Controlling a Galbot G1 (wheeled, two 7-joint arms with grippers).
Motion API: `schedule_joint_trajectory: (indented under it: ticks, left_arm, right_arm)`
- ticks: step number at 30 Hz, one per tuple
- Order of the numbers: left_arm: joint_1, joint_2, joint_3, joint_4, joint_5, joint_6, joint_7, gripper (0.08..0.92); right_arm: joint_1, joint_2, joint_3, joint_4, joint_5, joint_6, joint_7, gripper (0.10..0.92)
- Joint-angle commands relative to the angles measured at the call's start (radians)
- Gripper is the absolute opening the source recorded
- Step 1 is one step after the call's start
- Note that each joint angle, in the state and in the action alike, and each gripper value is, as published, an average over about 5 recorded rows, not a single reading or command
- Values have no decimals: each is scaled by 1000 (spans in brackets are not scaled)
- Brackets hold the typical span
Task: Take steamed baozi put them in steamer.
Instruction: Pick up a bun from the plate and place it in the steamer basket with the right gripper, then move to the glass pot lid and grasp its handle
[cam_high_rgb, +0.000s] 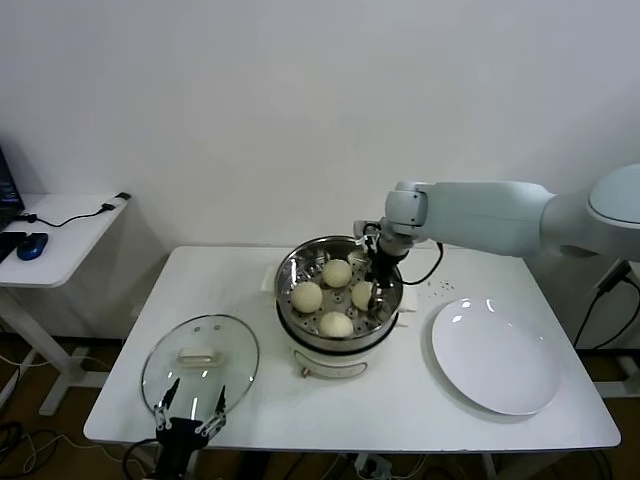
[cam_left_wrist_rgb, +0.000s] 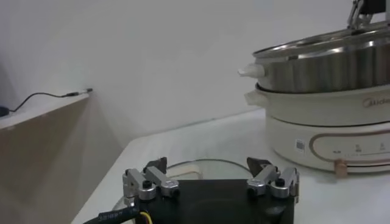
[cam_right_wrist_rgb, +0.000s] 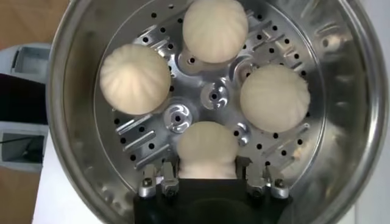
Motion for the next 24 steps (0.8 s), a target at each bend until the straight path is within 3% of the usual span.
schedule_joint_trajectory:
  ticks: [1,8,18,24]
  left_arm:
    - [-3,3,0,-3,-5,3,0,823]
    - [2,0,0,-3,-2,1,0,823]
    - [6,3,-3,-12,5,-1,-1,823]
    - [11,2,-6,-17,10,-9,0,823]
  right_arm:
    - [-13,9,1,-2,15,-14,29,660]
    - [32,-38,9,34,29,-14,19,813]
    - [159,-215,96,116,48,58,6,823]
    - [148,-423,248,226,94,198,119,823]
